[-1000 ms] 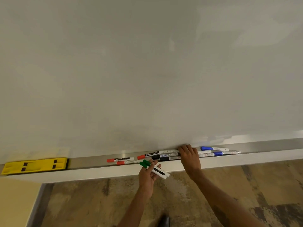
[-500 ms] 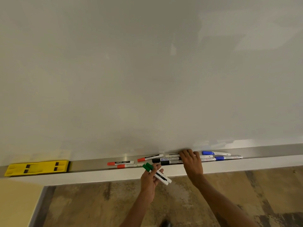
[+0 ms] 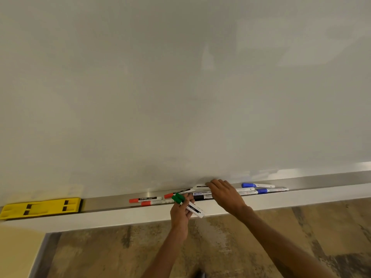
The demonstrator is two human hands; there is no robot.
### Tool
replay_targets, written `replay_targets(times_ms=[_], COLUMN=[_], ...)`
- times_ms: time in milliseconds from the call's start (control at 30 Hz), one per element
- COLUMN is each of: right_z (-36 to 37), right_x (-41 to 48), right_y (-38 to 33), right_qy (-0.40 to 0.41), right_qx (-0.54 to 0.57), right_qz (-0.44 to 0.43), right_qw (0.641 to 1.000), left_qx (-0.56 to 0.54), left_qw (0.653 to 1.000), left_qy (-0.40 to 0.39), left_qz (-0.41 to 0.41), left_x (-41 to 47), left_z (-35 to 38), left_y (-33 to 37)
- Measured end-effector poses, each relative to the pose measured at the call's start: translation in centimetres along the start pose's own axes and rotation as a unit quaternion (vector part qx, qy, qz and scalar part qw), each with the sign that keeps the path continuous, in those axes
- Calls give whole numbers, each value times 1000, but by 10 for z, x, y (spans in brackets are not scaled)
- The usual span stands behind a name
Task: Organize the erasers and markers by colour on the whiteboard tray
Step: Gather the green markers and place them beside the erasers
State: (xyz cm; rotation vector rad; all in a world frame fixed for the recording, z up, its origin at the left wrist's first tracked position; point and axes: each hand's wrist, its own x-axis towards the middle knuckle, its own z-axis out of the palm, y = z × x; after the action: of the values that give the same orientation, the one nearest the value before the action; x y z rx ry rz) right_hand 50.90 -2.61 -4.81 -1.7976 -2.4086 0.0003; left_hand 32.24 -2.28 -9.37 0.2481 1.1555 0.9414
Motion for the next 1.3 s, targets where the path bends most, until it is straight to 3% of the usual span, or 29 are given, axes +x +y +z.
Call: replay_targets(times_ms=[133, 300, 500, 733, 800, 867, 967, 1033, 1133, 1300], right_z=[-16, -26, -13, 9, 16, 23, 29, 30, 38, 55], right_x=[24, 56, 82, 95, 96, 93, 92, 93, 102, 120], right_y=[-29, -81, -144, -200, -212, -220, -233, -243, -266, -298], right_qy=[8, -53, -6, -5, 13, -12, -95, -108, -96, -65], right_qx=[118, 286, 352, 322, 338, 438, 671, 727, 753, 751], right_qz=[2, 59, 130, 116, 170, 266, 353, 365, 365, 365], right_qw=[993, 955, 927, 940, 926, 859, 645, 571, 539, 547], left_qx=[-22, -72, -85, -108, -127, -134, -132, -125, -129, -139], left_qw=[999, 996, 995, 992, 989, 987, 985, 984, 981, 979], left_qy=[3, -29, -27, 28, 48, 54, 80, 97, 118, 127], left_qz=[34, 32, 42, 53, 58, 68, 80, 84, 86, 80], left_x=[-4, -11, -23, -29, -28, -26, -22, -19, -15, -9], left_z=[4, -11, -51, -102, -117, -133, -154, -166, -184, -206], left_y=[22, 45, 72, 101, 113, 125, 139, 145, 155, 169])
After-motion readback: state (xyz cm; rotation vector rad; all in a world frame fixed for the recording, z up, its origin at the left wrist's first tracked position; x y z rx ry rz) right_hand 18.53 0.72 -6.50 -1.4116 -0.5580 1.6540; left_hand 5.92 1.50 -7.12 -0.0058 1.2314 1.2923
